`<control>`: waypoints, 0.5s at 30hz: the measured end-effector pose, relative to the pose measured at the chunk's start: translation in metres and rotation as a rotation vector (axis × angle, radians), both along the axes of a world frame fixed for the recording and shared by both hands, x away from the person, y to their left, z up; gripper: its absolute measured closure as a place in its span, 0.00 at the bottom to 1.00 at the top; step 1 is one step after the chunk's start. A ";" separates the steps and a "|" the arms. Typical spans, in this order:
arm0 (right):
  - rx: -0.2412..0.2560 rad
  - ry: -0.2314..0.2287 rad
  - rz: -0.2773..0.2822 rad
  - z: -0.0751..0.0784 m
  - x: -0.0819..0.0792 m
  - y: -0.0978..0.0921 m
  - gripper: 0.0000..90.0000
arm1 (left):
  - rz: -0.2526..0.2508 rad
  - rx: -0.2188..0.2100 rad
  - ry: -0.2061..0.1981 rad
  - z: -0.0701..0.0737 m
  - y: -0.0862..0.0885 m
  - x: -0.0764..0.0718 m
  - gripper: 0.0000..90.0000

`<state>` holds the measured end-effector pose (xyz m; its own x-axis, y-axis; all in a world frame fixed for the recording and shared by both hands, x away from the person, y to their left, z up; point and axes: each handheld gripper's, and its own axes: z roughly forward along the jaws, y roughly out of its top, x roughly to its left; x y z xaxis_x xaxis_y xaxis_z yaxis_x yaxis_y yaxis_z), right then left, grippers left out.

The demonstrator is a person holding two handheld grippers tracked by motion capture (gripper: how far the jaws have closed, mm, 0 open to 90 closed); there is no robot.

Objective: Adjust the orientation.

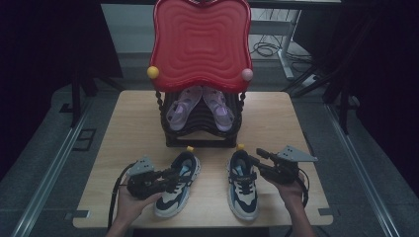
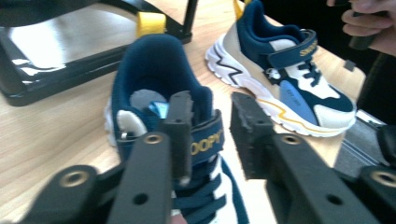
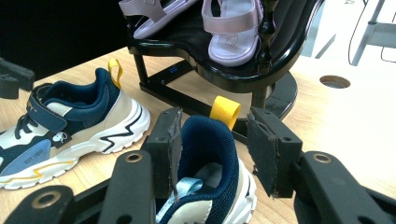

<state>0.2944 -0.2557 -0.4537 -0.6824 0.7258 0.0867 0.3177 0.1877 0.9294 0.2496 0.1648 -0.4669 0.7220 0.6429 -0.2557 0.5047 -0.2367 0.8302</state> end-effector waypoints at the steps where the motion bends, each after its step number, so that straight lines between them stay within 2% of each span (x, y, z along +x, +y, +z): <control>1: 0.000 0.000 0.000 0.000 0.000 0.000 0.62 | -0.005 0.002 0.004 0.000 -0.001 -0.001 0.83; 6: -0.002 0.005 0.000 -0.001 0.000 0.001 0.62 | -0.031 0.005 0.010 0.002 -0.006 -0.005 0.91; 15: 0.002 -0.004 0.004 0.000 -0.001 0.002 0.61 | -0.079 0.012 0.028 0.002 -0.015 -0.008 0.98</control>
<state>0.2931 -0.2539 -0.4536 -0.6856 0.7229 0.0855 0.3137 0.1873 0.9309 0.2418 0.1501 -0.4650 0.7636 0.5869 -0.2692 0.5069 -0.2867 0.8129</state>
